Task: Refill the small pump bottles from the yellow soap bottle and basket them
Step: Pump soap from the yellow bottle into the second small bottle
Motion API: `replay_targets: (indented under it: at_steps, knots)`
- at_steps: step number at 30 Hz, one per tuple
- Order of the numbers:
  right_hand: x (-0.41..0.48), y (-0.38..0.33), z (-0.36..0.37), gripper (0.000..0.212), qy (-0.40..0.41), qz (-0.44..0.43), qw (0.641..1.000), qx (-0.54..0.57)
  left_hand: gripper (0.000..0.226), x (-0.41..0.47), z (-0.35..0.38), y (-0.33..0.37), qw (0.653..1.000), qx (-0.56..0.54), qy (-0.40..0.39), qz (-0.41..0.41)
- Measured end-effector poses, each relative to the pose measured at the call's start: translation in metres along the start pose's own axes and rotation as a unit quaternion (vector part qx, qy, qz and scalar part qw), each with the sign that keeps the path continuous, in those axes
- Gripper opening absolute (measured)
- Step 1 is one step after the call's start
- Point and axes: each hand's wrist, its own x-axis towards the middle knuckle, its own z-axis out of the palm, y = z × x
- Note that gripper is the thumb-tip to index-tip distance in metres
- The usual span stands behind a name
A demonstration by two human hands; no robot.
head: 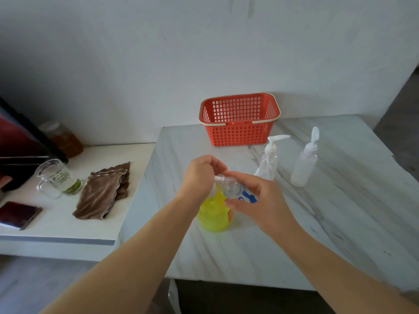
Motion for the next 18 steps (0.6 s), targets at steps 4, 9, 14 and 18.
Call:
replay_targets:
  at_steps: [4, 9, 14, 18]
  knots:
    - [0.0, -0.001, 0.001, 0.054, 0.004, 0.001, 1.0, -0.002, 0.04, -0.001, -0.001, 0.001, 1.0, 0.002, -0.002, -0.002]
    - [0.0, -0.004, 0.0, 0.053, 0.009, -0.01, 1.0, -0.003, 0.038, -0.003, -0.003, 0.007, 1.0, 0.011, -0.013, -0.01]
    - [0.002, -0.005, 0.0, 0.054, 0.006, -0.008, 1.0, -0.009, 0.036, -0.002, -0.006, 0.012, 1.0, 0.014, -0.015, -0.008]
    - [0.002, -0.003, 0.0, 0.054, 0.003, -0.008, 1.0, -0.001, 0.038, 0.001, -0.004, 0.008, 1.0, 0.01, -0.003, -0.012]
